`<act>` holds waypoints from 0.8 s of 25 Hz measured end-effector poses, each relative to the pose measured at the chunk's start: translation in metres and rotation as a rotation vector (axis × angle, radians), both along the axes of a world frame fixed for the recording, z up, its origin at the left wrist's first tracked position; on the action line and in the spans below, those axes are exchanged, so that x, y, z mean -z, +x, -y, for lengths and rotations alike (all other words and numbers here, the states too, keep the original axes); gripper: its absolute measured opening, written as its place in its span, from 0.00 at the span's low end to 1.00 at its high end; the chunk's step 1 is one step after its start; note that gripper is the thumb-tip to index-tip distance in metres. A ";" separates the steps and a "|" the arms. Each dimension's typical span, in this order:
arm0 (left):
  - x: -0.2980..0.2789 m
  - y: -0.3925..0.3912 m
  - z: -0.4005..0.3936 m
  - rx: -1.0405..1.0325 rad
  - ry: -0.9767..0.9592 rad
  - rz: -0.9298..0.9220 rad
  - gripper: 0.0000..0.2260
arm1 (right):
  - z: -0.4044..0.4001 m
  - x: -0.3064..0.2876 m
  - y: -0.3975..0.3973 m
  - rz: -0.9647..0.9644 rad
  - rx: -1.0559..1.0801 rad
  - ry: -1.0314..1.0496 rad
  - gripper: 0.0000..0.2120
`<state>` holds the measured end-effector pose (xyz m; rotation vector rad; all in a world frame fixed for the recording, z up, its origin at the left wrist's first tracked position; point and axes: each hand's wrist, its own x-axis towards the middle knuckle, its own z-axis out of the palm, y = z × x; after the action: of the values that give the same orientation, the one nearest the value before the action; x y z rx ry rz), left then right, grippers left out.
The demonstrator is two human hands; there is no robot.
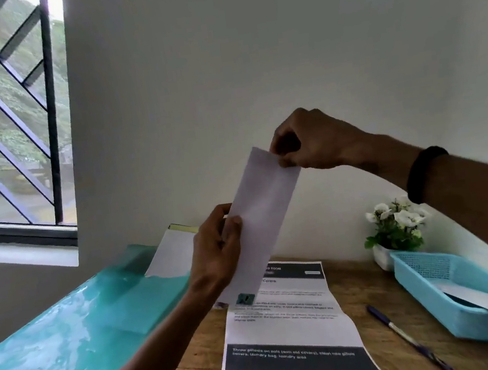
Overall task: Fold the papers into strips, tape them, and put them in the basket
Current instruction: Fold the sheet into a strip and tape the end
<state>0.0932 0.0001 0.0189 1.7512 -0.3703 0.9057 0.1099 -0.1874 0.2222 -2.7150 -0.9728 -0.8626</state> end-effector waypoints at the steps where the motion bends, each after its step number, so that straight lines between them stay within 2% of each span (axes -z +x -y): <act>1: 0.001 0.001 0.000 -0.038 0.043 0.063 0.14 | 0.002 0.000 -0.006 -0.019 0.007 -0.052 0.06; 6: 0.005 0.008 0.000 -0.280 0.288 0.281 0.11 | 0.022 0.020 -0.035 0.078 -0.020 -0.273 0.03; 10: 0.005 0.005 0.006 -0.295 0.388 0.349 0.09 | 0.048 0.047 -0.050 0.145 -0.022 -0.291 0.07; 13: 0.003 0.000 0.015 -0.365 0.399 0.397 0.14 | 0.076 0.071 -0.055 0.078 0.036 -0.136 0.07; 16: -0.008 -0.009 0.030 -0.434 0.537 0.452 0.24 | 0.115 0.087 -0.066 -0.028 0.124 0.100 0.07; 20: -0.030 -0.032 0.075 -0.343 0.760 0.547 0.22 | 0.166 0.096 -0.090 -0.048 0.283 0.307 0.09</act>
<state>0.0611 -0.0750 0.0491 2.2697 -0.8726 1.6519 0.0201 -0.3534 0.1266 -2.6224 -0.4093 -0.9002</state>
